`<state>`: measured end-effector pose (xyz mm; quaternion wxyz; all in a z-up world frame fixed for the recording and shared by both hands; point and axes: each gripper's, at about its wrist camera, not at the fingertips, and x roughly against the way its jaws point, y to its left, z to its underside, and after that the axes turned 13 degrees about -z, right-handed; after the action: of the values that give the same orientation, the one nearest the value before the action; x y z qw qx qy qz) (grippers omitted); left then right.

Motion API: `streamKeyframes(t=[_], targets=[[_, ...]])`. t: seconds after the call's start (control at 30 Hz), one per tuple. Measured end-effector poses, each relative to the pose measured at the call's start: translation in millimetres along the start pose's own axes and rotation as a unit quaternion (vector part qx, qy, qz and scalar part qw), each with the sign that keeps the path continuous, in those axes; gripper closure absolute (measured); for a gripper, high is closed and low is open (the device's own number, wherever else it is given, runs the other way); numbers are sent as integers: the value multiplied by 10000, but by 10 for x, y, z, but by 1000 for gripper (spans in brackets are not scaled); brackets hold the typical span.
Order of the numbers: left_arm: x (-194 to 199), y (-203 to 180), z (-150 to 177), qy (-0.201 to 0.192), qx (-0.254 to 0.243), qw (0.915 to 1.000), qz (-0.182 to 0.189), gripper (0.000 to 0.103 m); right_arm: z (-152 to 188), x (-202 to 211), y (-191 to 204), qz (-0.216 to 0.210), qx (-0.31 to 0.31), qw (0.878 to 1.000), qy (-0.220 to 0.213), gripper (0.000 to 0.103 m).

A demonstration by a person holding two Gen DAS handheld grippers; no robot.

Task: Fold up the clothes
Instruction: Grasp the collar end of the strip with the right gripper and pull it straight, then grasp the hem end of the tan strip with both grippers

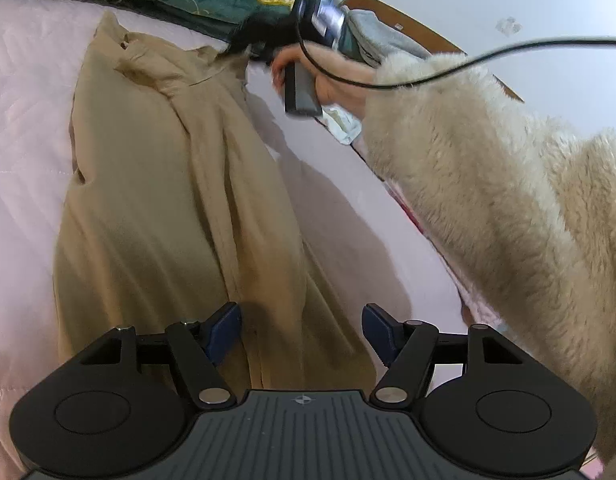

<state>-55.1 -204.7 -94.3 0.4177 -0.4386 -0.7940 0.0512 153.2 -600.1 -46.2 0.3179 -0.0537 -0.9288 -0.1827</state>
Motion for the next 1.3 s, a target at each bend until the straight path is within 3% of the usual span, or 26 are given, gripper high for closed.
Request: streamKeyframes(t=[0.07, 0.1, 0.13, 0.2, 0.27, 0.33, 0.4, 0.47, 0.57, 0.63, 0.73, 0.83, 0.9, 0.97, 1.03, 1.13, 1.2, 1.27, 1.3], targets=[[10, 3, 37, 25, -16, 10000, 11, 35, -130, 126, 163, 309, 722, 9956, -507, 91], [17, 10, 30, 61, 38, 10000, 26, 35, -150, 137, 208, 255, 1047, 9929, -501, 89], [24, 17, 23, 96, 92, 9999, 40, 35, -180, 96, 199, 57, 1068, 9941, -153, 85], [58, 46, 2, 151, 317, 9993, 87, 35, -182, 49, 153, 108, 775, 9944, 713, 66], [111, 98, -8, 209, 602, 9979, 151, 35, -28, 409, 124, 178, 535, 9968, 573, 49], [227, 147, 20, 223, 816, 9963, 145, 35, 126, 770, 95, 246, 293, 9983, 436, 43], [383, 182, 63, 198, 963, 9951, 76, 35, 354, 1163, 79, 193, -95, 9976, 652, 30], [551, 168, 82, 161, 841, 9963, -112, 35, 756, 1650, 109, -187, -512, 9931, 1038, 28], [717, 156, 80, 190, 659, 9972, -311, 35, 1553, 2374, 305, -870, -1199, 9814, 1219, 28], [789, 116, 107, 207, 615, 9976, -238, 34, 2080, 2772, 492, -1077, -1518, 9749, 1225, 27], [852, 72, 206, 323, 665, 9972, -116, 34, 2696, 3006, 739, -1168, -1748, 9682, 1356, 26], [809, 12, 331, 462, 603, 9967, -286, 34, 3036, 3049, 901, -1323, -1954, 9634, 1272, 22], [724, -6, 412, 559, 522, 9961, -448, 34, 3071, 3045, 1023, -1353, -1703, 9681, 1247, 18], [671, -31, 450, 610, 584, 9957, -380, 34, 3031, 3056, 1154, -1168, -1327, 9759, 1281, 18], [600, -68, 496, 706, 604, 9948, -410, 33, 3024, 3044, 1371, -846, -597, 9840, 1447, 22], [482, -171, 548, 801, 531, 9945, -419, 33, 3069, 3089, 1487, -601, -61, 9870, 1486, 48], [443, -269, 578, 852, 494, 9949, -230, 33, 3099, 3119, 1564, -437, 293, 9872, 1509, 79], [396, -376, 628, 992, 472, 9939, 128, 33, 3056, 3196, 1457, -181, 103, 9896, 1426, 95], [409, -426, 652, 1013, 270, 9945, 74, 33, 3056, 3230, 1422, -44, 161, 9888, 1481, 96]])
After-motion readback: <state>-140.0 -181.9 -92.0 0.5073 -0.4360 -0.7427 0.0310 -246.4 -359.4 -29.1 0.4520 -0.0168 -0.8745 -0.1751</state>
